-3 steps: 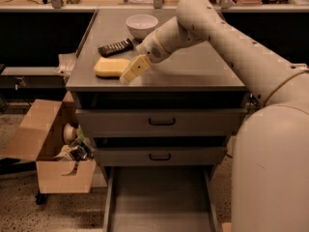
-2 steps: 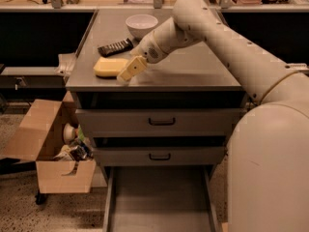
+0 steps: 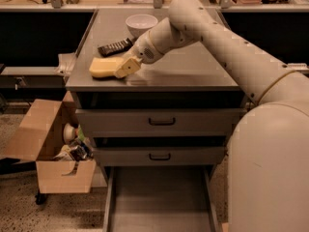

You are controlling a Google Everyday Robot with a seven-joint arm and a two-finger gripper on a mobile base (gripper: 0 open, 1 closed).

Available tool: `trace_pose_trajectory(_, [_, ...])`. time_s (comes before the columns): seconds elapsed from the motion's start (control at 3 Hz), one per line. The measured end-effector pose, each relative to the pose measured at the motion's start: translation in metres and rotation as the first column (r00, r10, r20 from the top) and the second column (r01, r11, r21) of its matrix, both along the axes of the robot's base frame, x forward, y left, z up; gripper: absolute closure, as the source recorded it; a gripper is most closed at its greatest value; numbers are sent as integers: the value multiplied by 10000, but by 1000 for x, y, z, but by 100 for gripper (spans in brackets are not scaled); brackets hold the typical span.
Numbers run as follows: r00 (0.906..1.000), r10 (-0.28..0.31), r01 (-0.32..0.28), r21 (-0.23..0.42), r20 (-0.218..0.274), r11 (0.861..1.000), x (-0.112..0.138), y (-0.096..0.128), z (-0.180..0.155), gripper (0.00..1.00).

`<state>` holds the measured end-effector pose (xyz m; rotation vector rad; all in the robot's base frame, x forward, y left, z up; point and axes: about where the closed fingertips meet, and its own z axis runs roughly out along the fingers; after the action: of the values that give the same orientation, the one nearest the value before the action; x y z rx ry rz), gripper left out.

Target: Place sponge into bottom drawer

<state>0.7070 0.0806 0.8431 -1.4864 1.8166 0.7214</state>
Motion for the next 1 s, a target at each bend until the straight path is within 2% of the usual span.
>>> trace_pose_trajectory(0.33, [9980, 84, -106, 333, 634, 9994, -19, -2, 25, 89])
trace_pose_trajectory(0.67, [9900, -60, -56, 818, 1411, 9966, -50, -20, 56, 100])
trace_pose_trajectory(1.0, [9856, -301, 116, 1112, 1665, 9937, -93, -57, 69, 100])
